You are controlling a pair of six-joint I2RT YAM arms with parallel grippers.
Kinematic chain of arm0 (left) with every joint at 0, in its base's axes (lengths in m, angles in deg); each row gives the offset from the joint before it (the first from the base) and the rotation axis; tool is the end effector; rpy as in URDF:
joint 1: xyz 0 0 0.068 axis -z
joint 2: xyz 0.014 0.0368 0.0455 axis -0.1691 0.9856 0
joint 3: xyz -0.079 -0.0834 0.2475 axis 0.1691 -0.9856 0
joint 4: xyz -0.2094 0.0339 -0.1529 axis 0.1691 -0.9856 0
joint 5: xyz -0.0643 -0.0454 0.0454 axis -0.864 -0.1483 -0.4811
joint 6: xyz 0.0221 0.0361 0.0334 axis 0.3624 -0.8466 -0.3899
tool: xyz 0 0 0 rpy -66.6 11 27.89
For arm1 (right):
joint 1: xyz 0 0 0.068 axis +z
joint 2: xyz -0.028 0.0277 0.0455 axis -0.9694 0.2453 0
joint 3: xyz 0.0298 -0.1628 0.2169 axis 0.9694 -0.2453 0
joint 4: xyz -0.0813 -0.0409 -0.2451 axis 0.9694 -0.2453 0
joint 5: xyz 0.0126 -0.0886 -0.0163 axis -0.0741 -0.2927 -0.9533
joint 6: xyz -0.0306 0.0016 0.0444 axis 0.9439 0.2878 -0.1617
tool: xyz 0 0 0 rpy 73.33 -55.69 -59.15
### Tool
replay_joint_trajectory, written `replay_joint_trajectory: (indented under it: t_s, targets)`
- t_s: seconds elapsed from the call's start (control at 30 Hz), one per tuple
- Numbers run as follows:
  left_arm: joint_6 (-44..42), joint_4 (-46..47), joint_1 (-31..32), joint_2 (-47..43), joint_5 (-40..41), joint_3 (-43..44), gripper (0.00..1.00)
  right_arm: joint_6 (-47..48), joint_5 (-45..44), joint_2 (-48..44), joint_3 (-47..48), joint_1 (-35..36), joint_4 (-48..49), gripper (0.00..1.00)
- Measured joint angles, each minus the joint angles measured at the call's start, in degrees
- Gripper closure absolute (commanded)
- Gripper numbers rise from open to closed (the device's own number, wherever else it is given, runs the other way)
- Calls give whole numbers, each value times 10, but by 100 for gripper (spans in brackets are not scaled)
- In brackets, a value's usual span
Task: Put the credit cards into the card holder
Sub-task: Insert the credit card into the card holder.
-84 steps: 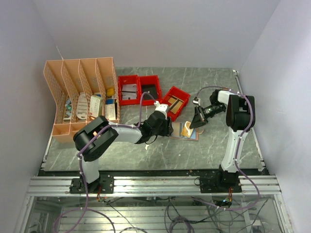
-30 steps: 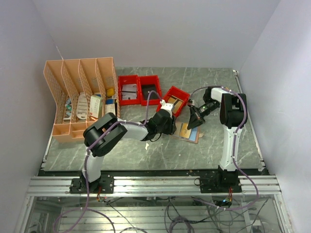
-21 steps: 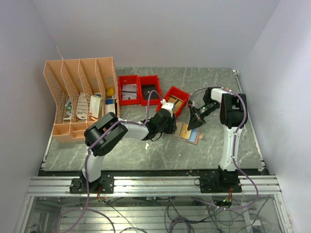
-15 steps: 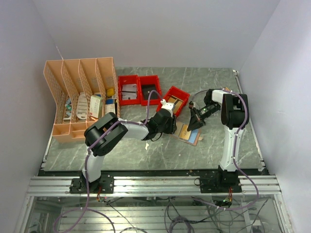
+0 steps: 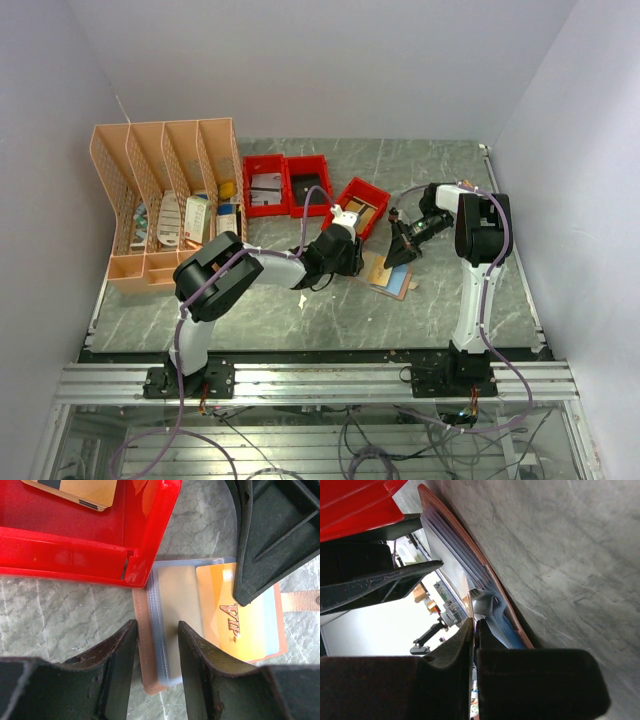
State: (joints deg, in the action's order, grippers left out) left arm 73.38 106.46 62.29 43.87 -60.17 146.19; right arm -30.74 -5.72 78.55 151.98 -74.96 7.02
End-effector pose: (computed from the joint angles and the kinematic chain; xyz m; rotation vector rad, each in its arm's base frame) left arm 0.2508 -0.3241 0.1334 0.4032 2.2022 -0.7598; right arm 0.3764 0.0335 0.0916 0.1073 -2.5300 -1.2985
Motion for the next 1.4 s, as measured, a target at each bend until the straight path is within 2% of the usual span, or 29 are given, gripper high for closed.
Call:
replay_joint_trajectory:
  t_s: [0.33, 0.63, 0.93, 1.0, 1.13, 1.4]
  targets:
    - [3, -10, 0, -26, 3, -14, 44, -10, 7, 0, 0, 0, 20, 95]
    - [53, -3, 13, -97, -16, -17, 53, -16, 10, 0, 0, 1, 29, 94]
    - [81, -6, 73, -12, -50, 61, 58, -16, 12, 1, 0, 1, 30, 93]
    - [81, -16, 84, 8, -49, 87, 62, -16, 12, 1, 0, 1, 30, 93]
    - [80, -54, 101, 39, -25, 141, 67, -16, 12, 1, 0, 1, 30, 93]
    - [80, -136, 117, 85, 55, 199, 65, -16, 12, 1, 0, 1, 30, 93]
